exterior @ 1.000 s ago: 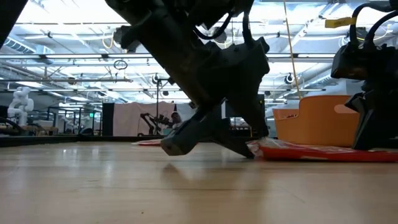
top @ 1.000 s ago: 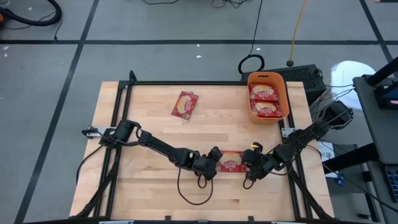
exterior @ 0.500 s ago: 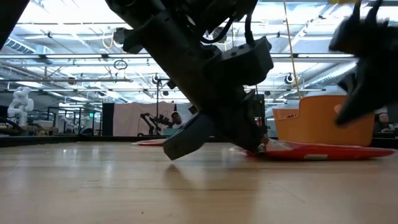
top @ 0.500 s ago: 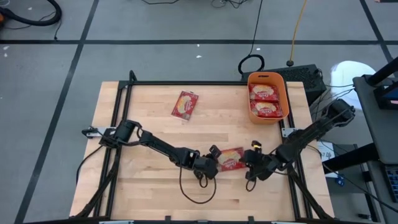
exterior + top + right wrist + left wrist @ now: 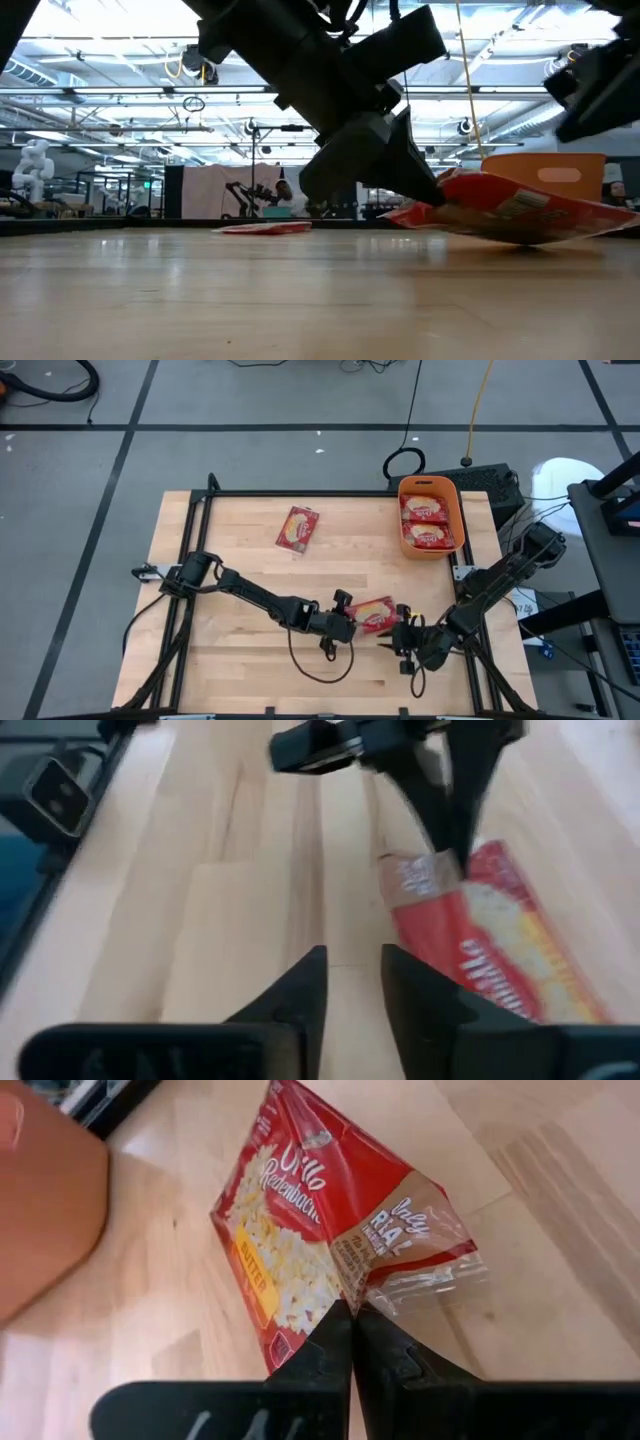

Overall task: Sort popcorn bags into baskets
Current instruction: Put the red popcorn bag into the orange container

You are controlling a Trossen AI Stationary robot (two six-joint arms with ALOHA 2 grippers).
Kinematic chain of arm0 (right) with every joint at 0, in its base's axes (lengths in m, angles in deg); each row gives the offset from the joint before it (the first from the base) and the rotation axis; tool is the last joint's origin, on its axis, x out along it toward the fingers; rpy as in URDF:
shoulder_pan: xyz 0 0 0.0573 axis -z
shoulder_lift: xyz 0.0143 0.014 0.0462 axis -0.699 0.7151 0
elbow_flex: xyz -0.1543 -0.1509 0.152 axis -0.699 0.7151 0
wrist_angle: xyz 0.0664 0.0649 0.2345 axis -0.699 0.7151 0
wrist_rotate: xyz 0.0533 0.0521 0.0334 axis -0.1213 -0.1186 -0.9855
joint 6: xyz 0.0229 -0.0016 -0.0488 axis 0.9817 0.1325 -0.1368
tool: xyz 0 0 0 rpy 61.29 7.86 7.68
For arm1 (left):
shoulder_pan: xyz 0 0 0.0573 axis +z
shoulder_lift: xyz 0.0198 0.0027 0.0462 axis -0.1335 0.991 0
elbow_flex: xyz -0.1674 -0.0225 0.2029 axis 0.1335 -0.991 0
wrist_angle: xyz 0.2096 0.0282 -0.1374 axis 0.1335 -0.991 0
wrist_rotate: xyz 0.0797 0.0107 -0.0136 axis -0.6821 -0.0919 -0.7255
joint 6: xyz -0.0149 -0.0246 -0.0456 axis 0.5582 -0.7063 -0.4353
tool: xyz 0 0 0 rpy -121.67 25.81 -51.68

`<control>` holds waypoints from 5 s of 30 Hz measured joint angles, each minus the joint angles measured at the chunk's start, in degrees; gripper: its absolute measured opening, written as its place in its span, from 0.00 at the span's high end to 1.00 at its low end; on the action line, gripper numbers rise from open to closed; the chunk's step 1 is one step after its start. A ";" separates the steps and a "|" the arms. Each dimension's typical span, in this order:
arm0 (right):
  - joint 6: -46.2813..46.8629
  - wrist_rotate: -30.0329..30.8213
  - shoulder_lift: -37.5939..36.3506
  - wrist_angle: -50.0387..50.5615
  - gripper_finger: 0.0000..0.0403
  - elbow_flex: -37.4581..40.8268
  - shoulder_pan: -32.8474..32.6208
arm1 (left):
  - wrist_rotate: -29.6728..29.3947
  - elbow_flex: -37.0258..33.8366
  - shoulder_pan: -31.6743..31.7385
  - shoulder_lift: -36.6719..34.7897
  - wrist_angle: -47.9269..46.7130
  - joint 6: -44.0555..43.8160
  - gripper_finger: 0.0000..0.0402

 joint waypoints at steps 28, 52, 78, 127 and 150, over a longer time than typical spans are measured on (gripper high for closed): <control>-22.90 16.55 9.03 11.60 0.64 -0.02 1.42 | 2.75 0.03 0.81 -0.02 1.30 -23.39 0.99; -38.16 14.94 8.97 8.22 0.78 -0.02 6.32 | 3.39 0.08 0.81 -0.07 1.60 -24.29 0.99; -34.62 10.60 8.82 7.56 0.96 -0.02 6.34 | -29.56 0.08 -7.94 -0.09 1.39 -28.42 0.29; -15.48 14.14 -4.50 56.24 0.96 -29.38 5.92 | -31.12 0.08 -10.93 -0.09 -22.58 -49.17 0.60; -5.41 6.79 -7.48 88.33 0.96 -38.64 13.26 | -31.12 0.08 -10.91 -0.09 -21.67 -48.75 0.60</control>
